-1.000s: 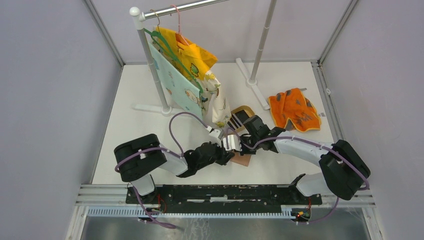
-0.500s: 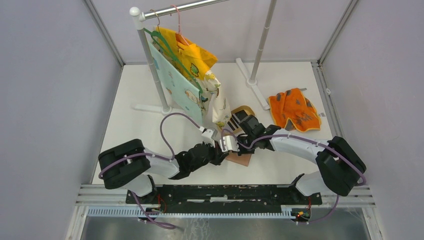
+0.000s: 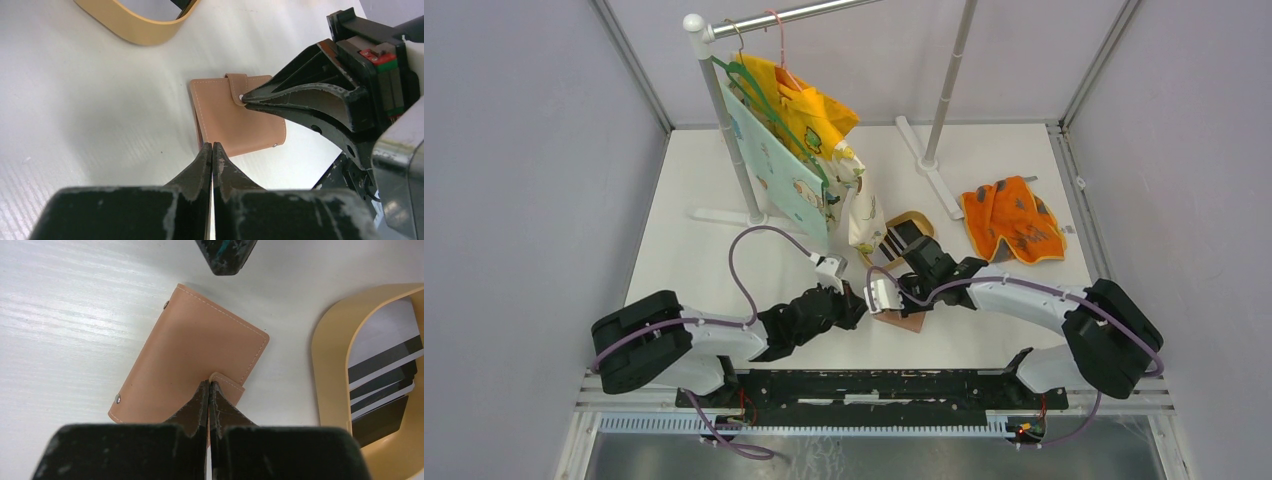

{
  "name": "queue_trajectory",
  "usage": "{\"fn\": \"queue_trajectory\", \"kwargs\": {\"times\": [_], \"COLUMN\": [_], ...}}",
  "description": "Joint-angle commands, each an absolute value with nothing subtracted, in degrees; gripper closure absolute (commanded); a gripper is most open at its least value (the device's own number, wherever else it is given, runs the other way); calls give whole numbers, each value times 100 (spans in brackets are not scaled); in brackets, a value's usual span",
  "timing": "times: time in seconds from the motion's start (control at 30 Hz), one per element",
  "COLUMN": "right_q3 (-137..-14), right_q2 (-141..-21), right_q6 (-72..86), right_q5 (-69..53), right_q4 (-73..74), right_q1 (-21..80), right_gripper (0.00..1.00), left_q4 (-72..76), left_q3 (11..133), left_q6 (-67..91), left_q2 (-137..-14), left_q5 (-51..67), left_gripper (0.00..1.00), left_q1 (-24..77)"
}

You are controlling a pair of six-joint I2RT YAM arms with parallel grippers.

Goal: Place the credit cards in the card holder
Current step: Close the card holder at the center of the board.

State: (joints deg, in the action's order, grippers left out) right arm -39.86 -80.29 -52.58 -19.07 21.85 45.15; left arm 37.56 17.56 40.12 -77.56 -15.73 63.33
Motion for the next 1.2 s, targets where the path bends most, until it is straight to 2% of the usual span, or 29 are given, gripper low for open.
{"fn": "queue_trajectory", "kwargs": {"times": [0.0, 0.77, 0.8, 1.1, 1.17], "right_q3": [-3384, -3054, -3119, -3867, -4107], "right_q2": [-8312, -8209, -8166, -7227, -7130], "right_q6": [-5226, -5272, -5180, -4930, -4887], "right_q5": [-1677, -1273, -1289, -2134, -2306], "right_q4": [3128, 3039, 3012, 2651, 2654], "right_q1": [4614, 5173, 5117, 4152, 4011], "right_gripper": [100, 100, 96, 29, 21], "left_q4": [3622, 3157, 3143, 2898, 2782], "left_q3": [1758, 1782, 1791, 2036, 2128], "left_q6": [3929, 3832, 3825, 3733, 3695], "left_q2": [-7494, -6983, -6973, -6839, -6783], "left_q5": [-1818, -1986, -1986, -1856, -1802], "left_gripper": [95, 96, 96, 93, 92], "left_q1": [6305, 6306, 6311, 6308, 6304]}}
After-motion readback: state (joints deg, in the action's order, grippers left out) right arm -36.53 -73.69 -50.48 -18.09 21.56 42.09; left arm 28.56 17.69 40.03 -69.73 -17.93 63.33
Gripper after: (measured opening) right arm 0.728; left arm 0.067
